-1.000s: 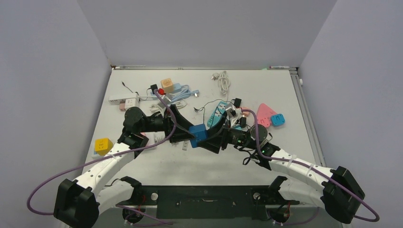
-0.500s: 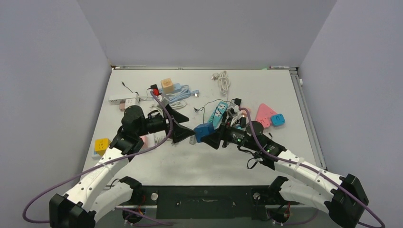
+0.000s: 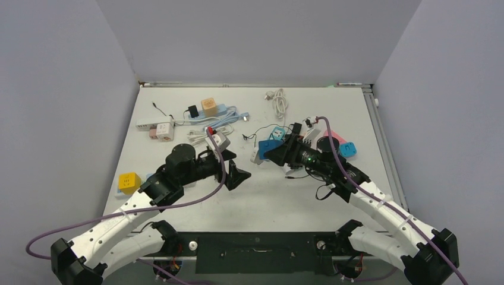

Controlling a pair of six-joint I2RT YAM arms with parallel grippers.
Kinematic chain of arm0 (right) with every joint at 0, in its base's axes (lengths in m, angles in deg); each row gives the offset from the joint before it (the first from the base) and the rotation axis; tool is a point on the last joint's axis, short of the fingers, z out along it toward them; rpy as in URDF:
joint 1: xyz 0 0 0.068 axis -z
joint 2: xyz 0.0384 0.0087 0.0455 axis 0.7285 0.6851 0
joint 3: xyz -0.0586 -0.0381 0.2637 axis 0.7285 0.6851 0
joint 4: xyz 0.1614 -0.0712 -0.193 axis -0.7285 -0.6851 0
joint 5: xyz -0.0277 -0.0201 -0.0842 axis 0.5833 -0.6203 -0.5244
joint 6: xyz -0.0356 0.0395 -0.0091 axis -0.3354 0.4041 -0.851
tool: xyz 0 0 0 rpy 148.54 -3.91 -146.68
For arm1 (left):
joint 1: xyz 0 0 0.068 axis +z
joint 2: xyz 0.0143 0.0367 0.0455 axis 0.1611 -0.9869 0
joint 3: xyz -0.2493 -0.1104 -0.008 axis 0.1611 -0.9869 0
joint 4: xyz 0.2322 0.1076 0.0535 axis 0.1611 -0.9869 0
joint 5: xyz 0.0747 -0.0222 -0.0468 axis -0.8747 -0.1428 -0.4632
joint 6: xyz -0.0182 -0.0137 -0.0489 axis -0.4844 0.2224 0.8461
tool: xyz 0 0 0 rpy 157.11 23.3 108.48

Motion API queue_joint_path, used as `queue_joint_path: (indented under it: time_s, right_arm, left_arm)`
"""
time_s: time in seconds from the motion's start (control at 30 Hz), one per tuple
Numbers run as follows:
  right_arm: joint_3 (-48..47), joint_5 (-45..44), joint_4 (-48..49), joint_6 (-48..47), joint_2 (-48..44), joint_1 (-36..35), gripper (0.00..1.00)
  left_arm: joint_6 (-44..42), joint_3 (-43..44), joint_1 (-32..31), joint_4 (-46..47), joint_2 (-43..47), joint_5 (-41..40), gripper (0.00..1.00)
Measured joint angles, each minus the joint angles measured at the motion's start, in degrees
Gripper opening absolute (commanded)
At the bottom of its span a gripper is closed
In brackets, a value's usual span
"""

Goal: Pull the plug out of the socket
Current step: Remove the plug from the socket.

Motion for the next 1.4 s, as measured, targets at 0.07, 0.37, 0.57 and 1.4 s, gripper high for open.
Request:
queue_joint_path:
  time_s: [0.07, 0.37, 0.57, 1.4]
  right_arm:
    - [-1.38, 0.94, 0.22, 1.31, 0.02, 0.0, 0.05]
    - [-2.56, 4.81, 2.78, 5.01, 2.6, -0.85, 0.05]
    - [-2.6, 4.87, 3.28, 5.38, 4.68, -3.43, 0.05]
    - [-5.16, 6.67, 3.5, 3.78, 6.6, -5.7, 0.05]
  left_arm:
    - [-1.25, 0.0, -2.36, -1.44, -0.02, -3.23, 0.96]
    - [-3.21, 0.24, -5.81, -3.96, -1.4, -11.5, 0.96]
    - [-2.25, 0.37, -5.88, -3.91, -2.38, -14.27, 1.0]
    - [-5.51, 2.71, -5.92, -7.87, -3.41, -17.77, 0.61]
